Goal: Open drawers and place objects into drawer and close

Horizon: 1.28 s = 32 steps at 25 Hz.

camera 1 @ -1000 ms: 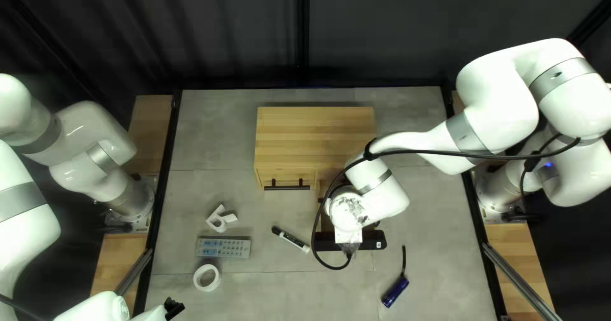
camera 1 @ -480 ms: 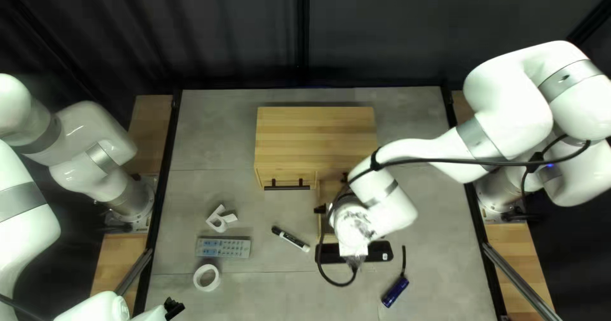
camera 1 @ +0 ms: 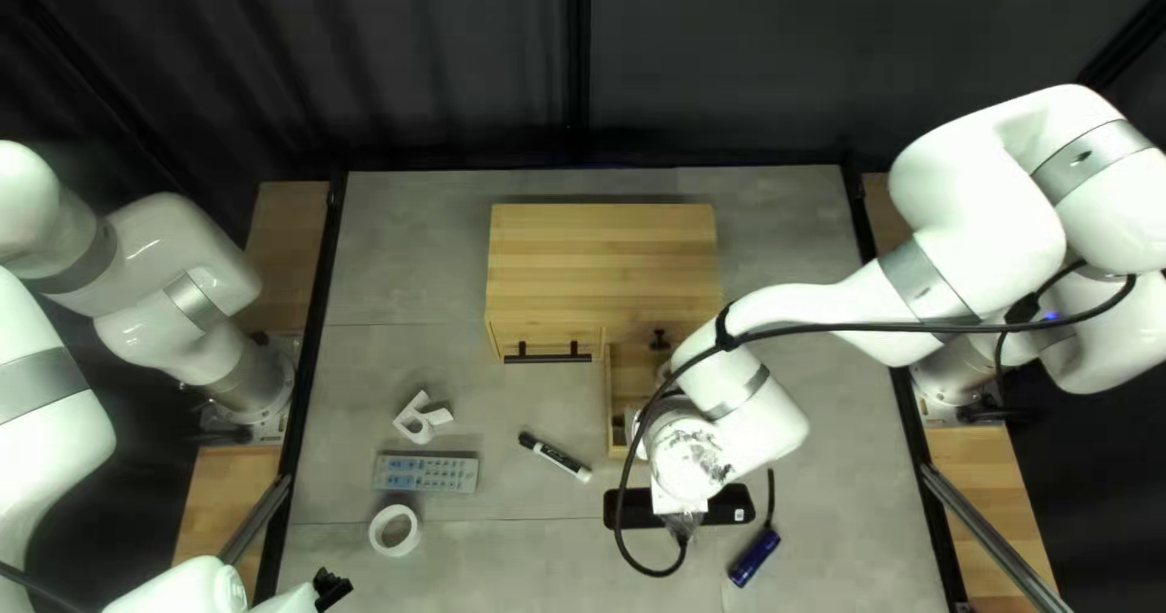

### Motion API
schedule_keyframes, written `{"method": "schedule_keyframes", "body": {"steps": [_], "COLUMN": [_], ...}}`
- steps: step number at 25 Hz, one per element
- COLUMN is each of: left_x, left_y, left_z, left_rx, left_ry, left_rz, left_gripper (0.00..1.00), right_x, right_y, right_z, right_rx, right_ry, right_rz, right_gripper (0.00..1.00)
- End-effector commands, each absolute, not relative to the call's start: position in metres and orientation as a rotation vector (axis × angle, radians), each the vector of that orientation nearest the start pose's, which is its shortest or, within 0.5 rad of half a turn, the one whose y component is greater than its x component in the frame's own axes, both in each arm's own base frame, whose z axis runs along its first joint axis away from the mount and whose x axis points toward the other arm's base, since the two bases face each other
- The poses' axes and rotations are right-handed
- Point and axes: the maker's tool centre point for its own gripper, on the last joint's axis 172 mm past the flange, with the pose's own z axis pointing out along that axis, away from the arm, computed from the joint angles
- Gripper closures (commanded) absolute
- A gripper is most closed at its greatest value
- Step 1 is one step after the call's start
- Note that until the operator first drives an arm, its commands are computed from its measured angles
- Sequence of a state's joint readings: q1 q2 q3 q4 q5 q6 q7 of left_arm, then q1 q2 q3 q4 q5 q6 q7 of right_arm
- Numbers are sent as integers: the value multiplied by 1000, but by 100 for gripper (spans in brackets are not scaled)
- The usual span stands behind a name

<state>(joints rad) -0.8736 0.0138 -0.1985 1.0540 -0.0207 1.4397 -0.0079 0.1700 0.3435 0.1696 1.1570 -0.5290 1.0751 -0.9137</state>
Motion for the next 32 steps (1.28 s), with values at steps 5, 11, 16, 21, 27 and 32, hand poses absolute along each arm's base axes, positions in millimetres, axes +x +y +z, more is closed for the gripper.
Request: {"method": "schedule_keyframes", "body": {"steps": [5, 11, 16, 21, 27, 32], "left_x": [166, 166, 166, 166, 166, 166], "left_y": [-316, -316, -316, -316, -316, -316], "left_z": [176, 176, 176, 176, 176, 176], "left_rx": [-2512, -2512, -2512, -2512, -2512, -2512], "left_ry": [1468, 1468, 1468, 1468, 1468, 1468], "left_rz": [522, 522, 522, 522, 522, 522], "left_gripper": [0, 0, 0, 0, 0, 0], "right_x": [481, 475, 479, 477, 472, 469], "right_y": [46, 38, 36, 35, 29, 26], "right_z": [71, 70, 65, 61, 58, 57], "right_rx": [-2411, -2401, -2387, -2350, -2262, -2195], "right_ry": [-2373, -2395, -2410, -2451, -2543, -2602], "right_rz": [572, 575, 569, 565, 611, 657], "right_gripper": [98, 98, 98, 98, 98, 98]}}
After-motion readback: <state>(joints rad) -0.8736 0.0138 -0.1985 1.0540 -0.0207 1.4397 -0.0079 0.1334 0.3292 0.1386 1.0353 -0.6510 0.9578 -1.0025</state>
